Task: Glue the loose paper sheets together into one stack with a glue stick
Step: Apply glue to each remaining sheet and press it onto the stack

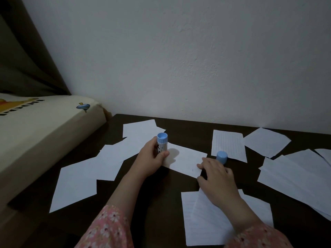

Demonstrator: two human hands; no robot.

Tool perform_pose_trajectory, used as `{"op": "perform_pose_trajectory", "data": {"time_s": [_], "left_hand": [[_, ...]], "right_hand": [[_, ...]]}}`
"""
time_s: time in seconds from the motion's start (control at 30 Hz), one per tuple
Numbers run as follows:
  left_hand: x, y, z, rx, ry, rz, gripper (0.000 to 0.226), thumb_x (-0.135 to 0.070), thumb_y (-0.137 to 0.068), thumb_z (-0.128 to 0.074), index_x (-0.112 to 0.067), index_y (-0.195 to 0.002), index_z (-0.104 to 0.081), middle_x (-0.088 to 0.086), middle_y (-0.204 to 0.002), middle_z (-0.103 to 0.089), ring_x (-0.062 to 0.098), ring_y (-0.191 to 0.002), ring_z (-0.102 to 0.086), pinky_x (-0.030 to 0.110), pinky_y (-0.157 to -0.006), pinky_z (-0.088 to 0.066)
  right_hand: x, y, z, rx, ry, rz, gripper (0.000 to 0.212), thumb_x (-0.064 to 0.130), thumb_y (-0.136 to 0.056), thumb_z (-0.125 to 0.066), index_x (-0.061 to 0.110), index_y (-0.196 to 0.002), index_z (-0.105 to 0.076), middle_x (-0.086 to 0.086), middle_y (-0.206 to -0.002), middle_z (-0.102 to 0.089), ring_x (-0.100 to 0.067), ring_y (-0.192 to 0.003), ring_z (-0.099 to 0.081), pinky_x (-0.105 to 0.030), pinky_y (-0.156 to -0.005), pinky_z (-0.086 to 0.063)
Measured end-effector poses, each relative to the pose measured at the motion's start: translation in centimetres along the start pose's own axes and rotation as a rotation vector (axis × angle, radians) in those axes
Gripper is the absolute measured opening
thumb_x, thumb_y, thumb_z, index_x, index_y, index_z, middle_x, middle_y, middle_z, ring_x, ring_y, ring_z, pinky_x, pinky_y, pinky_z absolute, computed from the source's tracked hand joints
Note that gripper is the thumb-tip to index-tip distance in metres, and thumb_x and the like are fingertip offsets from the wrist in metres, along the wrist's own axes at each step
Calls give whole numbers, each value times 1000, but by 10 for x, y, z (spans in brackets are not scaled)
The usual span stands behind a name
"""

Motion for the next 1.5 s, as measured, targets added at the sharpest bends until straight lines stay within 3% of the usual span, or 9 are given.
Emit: {"op": "perform_pose_trajectory", "data": {"time_s": [0.37,0.5,0.57,0.7,0.9,1.07,1.17,1.33,1.5], "left_hand": [[3,-1,4,-99,50,33,47,-25,-93,-58,-24,-136,-40,2,-140,-47,21,-126,-46,35,-98,-41],[19,-4,10,-322,409,155,35,-31,-95,-55,-24,-128,-44,5,-129,-54,13,-104,-54,31,-86,-47],[26,-5,11,-430,607,242,41,-34,-95,-53,-19,-132,-44,7,-127,-55,19,-111,-55,40,-96,-47],[23,-6,12,-559,683,236,43,-34,-95,-53,-21,-134,-41,3,-125,-54,23,-118,-53,48,-103,-43],[0,-6,-14,-287,514,103,31,-32,-96,-52,-27,-124,-41,-8,-112,-52,11,-109,-49,34,-93,-41],[-20,-15,-44,-94,392,35,46,-29,-94,-54,-19,-135,-35,1,-130,-51,19,-124,-47,32,-96,-38],[-26,-22,-57,-15,328,16,55,-19,-92,-59,-21,-138,-29,3,-137,-47,21,-130,-43,34,-100,-40],[-31,-33,-68,28,194,-73,48,-16,-91,-60,-27,-131,-35,0,-141,-46,20,-134,-40,39,-103,-40],[-34,-37,-77,31,132,-174,49,-17,-91,-60,-26,-133,-38,-3,-139,-47,17,-131,-42,34,-100,-42]], "right_hand": [[2,1,3,10,-2,9,34,33,-93,-48,36,-127,-43,17,-145,-34,-3,-136,-26,-30,-112,-21],[3,2,5,13,-10,6,33,32,-93,-49,36,-126,-44,18,-143,-34,-2,-135,-26,-29,-111,-21],[3,2,6,14,-14,5,33,32,-93,-49,36,-125,-44,18,-143,-35,-2,-135,-26,-29,-111,-21],[3,4,7,10,-23,14,31,31,-92,-50,35,-122,-45,18,-140,-37,-2,-134,-28,-29,-109,-22],[3,5,15,58,-75,22,27,42,-91,-54,38,-117,-51,20,-136,-37,0,-131,-29,-33,-114,-20],[5,4,19,56,-115,28,20,50,-96,-43,40,-107,-56,21,-133,-40,2,-129,-29,-35,-113,-19],[3,3,20,92,-114,20,22,48,-95,-48,44,-116,-52,23,-136,-36,2,-132,-26,-33,-114,-18],[2,1,18,137,-89,-15,48,50,-95,-45,42,-141,-32,20,-152,-24,-3,-143,-13,-39,-119,-8],[3,0,15,134,-65,-20,49,51,-95,-44,41,-142,-33,19,-154,-22,-4,-143,-11,-41,-120,-8]]}}
Point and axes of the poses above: each hand's wrist, its own y-axis away from the middle knuckle, its own z-axis out of the back of the hand, x = y × z, the point moved 3 cm from there along -y, towards the middle knuckle
